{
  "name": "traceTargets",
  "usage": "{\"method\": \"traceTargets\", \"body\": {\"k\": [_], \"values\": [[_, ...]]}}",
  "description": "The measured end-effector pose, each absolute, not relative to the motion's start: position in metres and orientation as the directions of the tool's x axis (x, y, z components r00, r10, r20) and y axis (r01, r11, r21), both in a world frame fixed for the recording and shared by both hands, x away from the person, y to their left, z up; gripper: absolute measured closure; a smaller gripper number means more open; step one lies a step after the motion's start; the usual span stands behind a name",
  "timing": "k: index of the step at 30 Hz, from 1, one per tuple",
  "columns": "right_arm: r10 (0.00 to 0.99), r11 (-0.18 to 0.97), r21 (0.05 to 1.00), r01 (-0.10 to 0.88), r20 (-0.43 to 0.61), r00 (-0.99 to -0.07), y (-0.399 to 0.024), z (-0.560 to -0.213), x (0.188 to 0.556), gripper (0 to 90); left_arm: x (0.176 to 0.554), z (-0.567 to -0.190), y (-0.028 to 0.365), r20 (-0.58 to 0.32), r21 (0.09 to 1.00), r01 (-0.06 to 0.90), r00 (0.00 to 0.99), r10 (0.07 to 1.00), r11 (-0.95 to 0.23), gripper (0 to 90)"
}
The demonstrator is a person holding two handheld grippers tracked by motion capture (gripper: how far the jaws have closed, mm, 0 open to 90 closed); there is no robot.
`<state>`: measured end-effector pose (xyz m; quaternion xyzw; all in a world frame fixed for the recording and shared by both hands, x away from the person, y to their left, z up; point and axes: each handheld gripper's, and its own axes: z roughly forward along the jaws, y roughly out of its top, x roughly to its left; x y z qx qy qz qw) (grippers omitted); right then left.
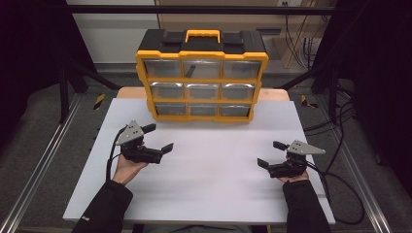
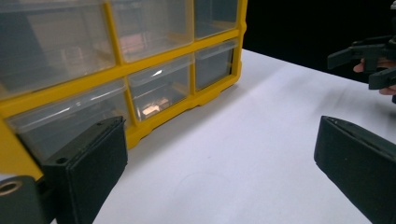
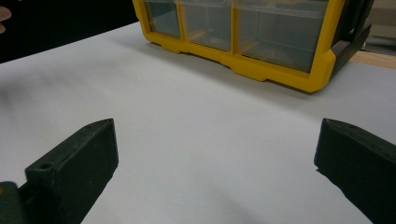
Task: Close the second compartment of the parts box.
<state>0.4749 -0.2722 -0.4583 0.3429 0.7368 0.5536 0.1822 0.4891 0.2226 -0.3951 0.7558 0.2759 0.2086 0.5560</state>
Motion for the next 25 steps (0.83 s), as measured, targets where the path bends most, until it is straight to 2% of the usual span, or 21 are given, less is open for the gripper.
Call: {"method": "traceTargets", "body": {"k": [19,25], "values": [[0.713,0.157,0.934,0.320,0.117,-0.691,-0.271,-0.462,0.475,0.3,0.475,-0.438,0.271,-0.050,0.938,0.272,0.720,0.692,-0.214,2.7],[0.715,0.155,0.934,0.321,0.118,-0.689,-0.273,-0.462,0.474,0.3,0.472,-0.440,0.271,-0.021,0.936,0.256,0.725,0.688,-0.242,2.7]]}}
